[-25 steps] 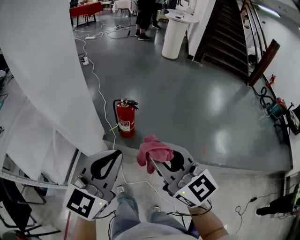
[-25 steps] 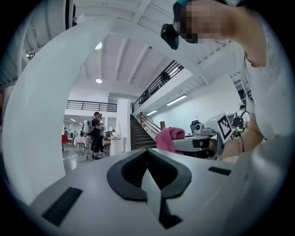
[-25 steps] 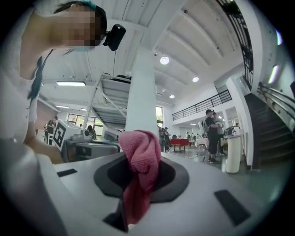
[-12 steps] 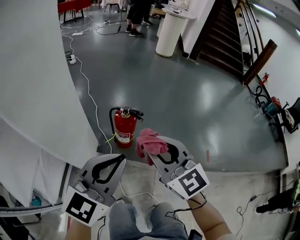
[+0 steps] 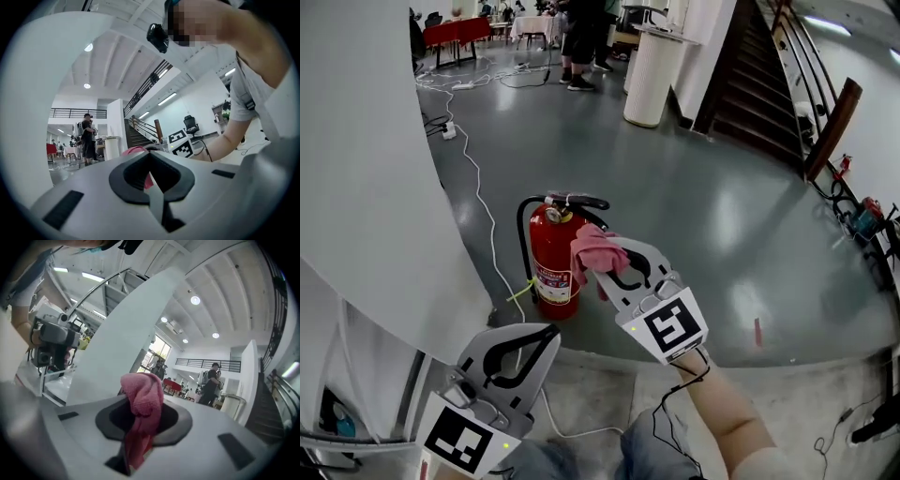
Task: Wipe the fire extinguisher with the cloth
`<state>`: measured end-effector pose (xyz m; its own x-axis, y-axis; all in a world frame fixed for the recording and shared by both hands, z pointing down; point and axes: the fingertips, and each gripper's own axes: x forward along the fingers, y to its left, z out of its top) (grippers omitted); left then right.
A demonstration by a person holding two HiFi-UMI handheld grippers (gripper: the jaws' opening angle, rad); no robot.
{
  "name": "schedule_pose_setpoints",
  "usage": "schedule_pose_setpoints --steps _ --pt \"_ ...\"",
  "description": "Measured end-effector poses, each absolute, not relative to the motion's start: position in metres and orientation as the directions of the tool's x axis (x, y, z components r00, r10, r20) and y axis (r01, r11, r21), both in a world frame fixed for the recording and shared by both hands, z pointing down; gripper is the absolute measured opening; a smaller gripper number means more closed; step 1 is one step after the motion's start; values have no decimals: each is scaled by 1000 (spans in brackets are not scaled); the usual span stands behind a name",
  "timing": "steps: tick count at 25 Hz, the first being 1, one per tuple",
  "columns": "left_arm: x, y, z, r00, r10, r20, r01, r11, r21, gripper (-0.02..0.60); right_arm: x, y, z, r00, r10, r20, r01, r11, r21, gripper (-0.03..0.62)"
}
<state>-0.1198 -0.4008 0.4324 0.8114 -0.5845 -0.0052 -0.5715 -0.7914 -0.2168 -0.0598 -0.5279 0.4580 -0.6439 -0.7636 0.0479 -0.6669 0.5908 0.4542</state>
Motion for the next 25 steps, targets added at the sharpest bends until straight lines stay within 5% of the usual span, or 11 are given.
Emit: schedule_pose_setpoints --steps 16,25 --pt "-115 -386 576 737 -676 -29 -655 -702 -279 8 -69 -586 560 -554 -826 -106 -560 276 781 81" --pt "-101 -389 590 733 -679 -27 -655 -695 -297 8 -75 -581 675 -554 -830 66 -467 376 801 80"
